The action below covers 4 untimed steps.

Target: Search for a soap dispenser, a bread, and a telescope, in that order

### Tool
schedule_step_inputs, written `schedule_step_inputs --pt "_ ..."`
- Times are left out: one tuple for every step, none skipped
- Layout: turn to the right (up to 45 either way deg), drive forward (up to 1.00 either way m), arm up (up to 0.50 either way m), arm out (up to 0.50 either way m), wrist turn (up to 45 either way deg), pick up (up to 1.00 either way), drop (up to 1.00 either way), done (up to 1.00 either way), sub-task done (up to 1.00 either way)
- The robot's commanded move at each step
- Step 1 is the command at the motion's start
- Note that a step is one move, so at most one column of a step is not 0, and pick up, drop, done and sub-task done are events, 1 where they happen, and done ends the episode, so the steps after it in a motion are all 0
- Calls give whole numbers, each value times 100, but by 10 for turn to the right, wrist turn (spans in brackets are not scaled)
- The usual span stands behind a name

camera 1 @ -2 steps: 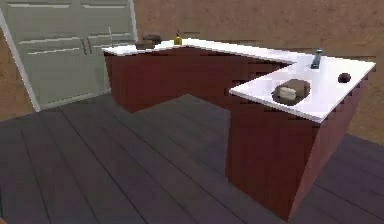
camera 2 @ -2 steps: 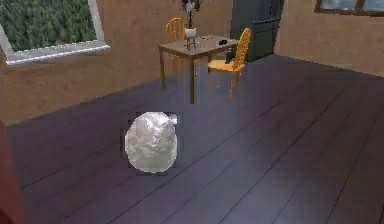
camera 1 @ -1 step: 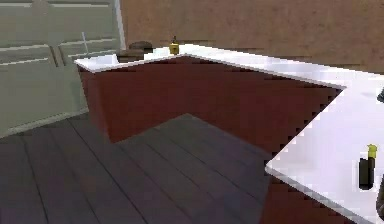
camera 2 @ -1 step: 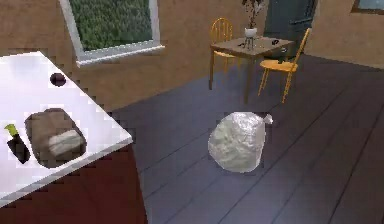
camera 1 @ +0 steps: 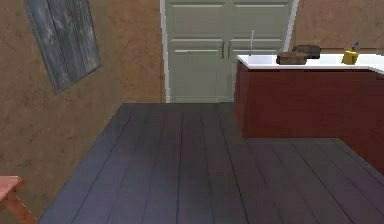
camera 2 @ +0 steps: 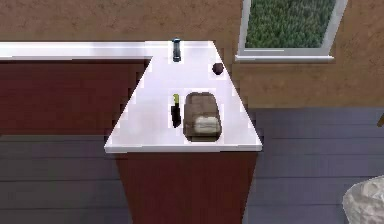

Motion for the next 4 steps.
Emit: schedule_step_inputs --pt "0 30 0 0 0 0 0 0 0" --pt "300 0 0 0 0 0 0 0 0" --pt "0 55 0 0 0 0 0 0 0" --pt "240 0 0 0 0 0 0 0 0"
